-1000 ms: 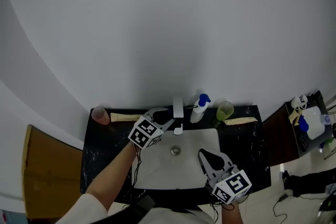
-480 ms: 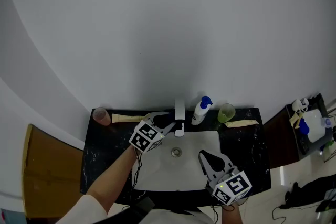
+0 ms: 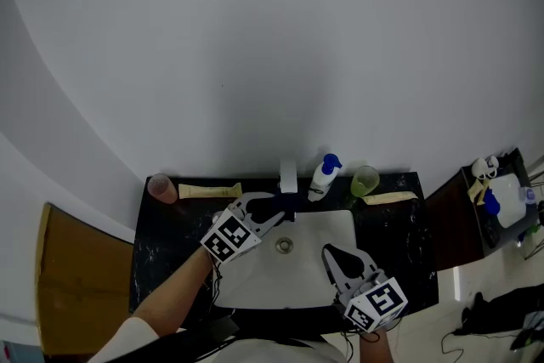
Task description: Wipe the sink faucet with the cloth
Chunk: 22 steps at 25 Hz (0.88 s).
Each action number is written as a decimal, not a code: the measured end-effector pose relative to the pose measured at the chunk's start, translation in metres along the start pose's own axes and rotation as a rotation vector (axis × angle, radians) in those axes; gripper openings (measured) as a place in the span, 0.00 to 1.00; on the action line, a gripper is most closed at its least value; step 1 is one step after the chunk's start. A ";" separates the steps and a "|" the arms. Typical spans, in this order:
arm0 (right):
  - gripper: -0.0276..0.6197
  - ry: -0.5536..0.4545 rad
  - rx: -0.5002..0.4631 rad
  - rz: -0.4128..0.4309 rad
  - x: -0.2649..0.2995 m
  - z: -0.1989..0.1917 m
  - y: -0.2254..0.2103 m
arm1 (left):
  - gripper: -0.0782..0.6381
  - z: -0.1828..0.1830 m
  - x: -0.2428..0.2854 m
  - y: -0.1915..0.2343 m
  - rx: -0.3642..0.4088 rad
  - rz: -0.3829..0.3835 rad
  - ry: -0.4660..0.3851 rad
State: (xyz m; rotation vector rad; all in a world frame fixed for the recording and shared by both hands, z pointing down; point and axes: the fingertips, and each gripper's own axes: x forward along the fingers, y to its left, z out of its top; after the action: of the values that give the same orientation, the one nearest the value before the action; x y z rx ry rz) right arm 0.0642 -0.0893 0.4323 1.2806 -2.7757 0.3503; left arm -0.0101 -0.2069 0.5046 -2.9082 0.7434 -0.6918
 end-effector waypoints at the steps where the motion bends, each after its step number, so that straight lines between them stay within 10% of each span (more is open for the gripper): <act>1: 0.05 -0.002 0.000 0.000 0.000 0.001 -0.001 | 0.27 -0.002 -0.002 -0.001 -0.007 0.000 -0.001; 12: 0.05 0.001 -0.001 -0.021 -0.007 0.000 -0.001 | 0.27 -0.002 0.032 0.043 -0.080 0.101 0.049; 22: 0.05 -0.005 0.008 -0.026 -0.013 -0.001 -0.003 | 0.27 -0.005 -0.005 -0.030 0.040 -0.006 0.013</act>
State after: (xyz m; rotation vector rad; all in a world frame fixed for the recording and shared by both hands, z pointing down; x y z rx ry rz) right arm 0.0756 -0.0812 0.4320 1.3200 -2.7618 0.3568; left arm -0.0030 -0.1775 0.5119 -2.8735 0.7139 -0.7176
